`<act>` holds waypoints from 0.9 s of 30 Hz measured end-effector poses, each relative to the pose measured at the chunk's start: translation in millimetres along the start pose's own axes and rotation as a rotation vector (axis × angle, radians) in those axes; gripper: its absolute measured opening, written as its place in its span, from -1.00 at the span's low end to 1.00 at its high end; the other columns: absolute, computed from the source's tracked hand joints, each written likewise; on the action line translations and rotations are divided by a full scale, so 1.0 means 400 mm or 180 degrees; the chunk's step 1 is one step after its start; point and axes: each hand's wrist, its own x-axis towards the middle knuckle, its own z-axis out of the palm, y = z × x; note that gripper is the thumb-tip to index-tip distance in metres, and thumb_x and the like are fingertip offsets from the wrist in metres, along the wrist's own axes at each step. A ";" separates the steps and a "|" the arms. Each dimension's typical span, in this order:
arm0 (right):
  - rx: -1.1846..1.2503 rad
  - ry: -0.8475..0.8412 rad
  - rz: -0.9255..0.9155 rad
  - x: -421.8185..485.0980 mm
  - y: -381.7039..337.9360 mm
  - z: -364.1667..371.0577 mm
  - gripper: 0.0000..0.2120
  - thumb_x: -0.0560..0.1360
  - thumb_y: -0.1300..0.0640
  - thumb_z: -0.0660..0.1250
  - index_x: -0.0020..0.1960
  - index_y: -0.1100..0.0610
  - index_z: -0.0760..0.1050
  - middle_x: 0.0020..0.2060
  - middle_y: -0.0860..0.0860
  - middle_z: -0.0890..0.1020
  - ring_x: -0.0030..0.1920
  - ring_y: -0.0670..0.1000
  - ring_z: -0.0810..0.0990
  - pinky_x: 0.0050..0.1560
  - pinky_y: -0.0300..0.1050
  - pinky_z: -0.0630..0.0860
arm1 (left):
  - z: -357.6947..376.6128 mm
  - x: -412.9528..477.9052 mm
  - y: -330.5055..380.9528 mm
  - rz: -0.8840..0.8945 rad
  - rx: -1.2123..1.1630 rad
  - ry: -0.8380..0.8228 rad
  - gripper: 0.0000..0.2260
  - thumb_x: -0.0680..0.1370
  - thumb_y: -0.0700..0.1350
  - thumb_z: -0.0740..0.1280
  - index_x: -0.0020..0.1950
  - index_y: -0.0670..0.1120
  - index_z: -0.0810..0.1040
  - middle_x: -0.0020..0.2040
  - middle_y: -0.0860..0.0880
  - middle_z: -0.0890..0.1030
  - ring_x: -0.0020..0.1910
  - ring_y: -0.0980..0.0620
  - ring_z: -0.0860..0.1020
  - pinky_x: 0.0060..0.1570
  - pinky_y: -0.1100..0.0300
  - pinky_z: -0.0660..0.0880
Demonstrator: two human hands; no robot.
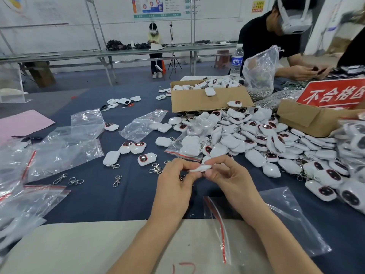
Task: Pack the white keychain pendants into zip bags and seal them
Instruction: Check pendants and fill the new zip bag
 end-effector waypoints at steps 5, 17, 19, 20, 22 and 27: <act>0.0166 0.0065 0.0171 0.003 0.006 -0.003 -0.86 0.56 0.36 0.37 -0.02 0.13 0.54 -0.06 0.03 0.76 0.01 -0.09 0.71 0.02 -0.38 0.50 | 0.002 0.004 -0.002 0.0030 -0.0043 -0.0191 -0.80 0.56 -0.11 0.45 0.11 0.16 0.58 0.08 0.26 0.62 0.12 0.27 0.54 0.06 0.42 0.40; 0.0345 0.0145 0.0310 0.008 0.013 -0.009 -0.70 0.32 -0.02 0.52 0.02 0.02 0.63 0.00 -0.01 0.75 0.09 -0.05 0.71 0.15 -0.20 0.56 | -0.009 0.006 0.010 -0.0442 -0.0656 -0.0647 -0.84 0.66 -0.03 0.31 0.21 0.16 0.57 0.03 0.17 0.69 -0.02 0.21 0.61 -0.01 0.47 0.46; 0.0371 0.0086 0.0322 0.008 0.017 -0.010 -0.82 0.39 0.06 0.53 -0.03 -0.03 0.63 0.02 -0.01 0.75 0.10 -0.04 0.70 0.16 -0.18 0.56 | -0.012 0.006 0.010 -0.0478 -0.0699 -0.0667 -0.81 0.67 -0.03 0.28 0.26 0.11 0.58 0.04 0.14 0.70 0.00 0.17 0.62 0.03 0.42 0.47; 0.0347 0.0049 0.0328 0.008 0.019 -0.010 -0.84 0.45 0.14 0.52 -0.03 -0.04 0.62 0.04 -0.02 0.74 0.09 -0.04 0.70 0.13 -0.22 0.57 | -0.013 0.006 0.010 -0.0498 -0.0696 -0.0714 -0.78 0.67 -0.05 0.29 0.31 0.09 0.57 0.05 0.08 0.70 0.01 0.12 0.62 0.05 0.37 0.49; 0.0223 -0.0019 0.0330 0.007 0.023 -0.013 -0.80 0.52 0.25 0.45 0.02 -0.04 0.58 0.09 -0.07 0.72 0.07 -0.03 0.67 0.13 -0.21 0.56 | -0.014 0.007 0.007 -0.0519 -0.0651 -0.0800 -0.70 0.66 -0.09 0.31 0.40 0.07 0.52 0.05 -0.04 0.68 -0.01 0.05 0.61 0.09 0.32 0.49; 0.0118 -0.0039 0.0280 0.005 0.023 -0.014 -0.77 0.54 0.24 0.42 0.04 -0.07 0.54 0.12 -0.06 0.71 0.04 0.15 0.64 0.28 0.01 0.51 | -0.012 0.012 0.000 -0.0380 -0.0436 -0.0688 -0.68 0.63 -0.11 0.36 0.38 0.07 0.54 -0.22 0.00 0.53 -0.26 0.19 0.44 -0.17 0.39 0.42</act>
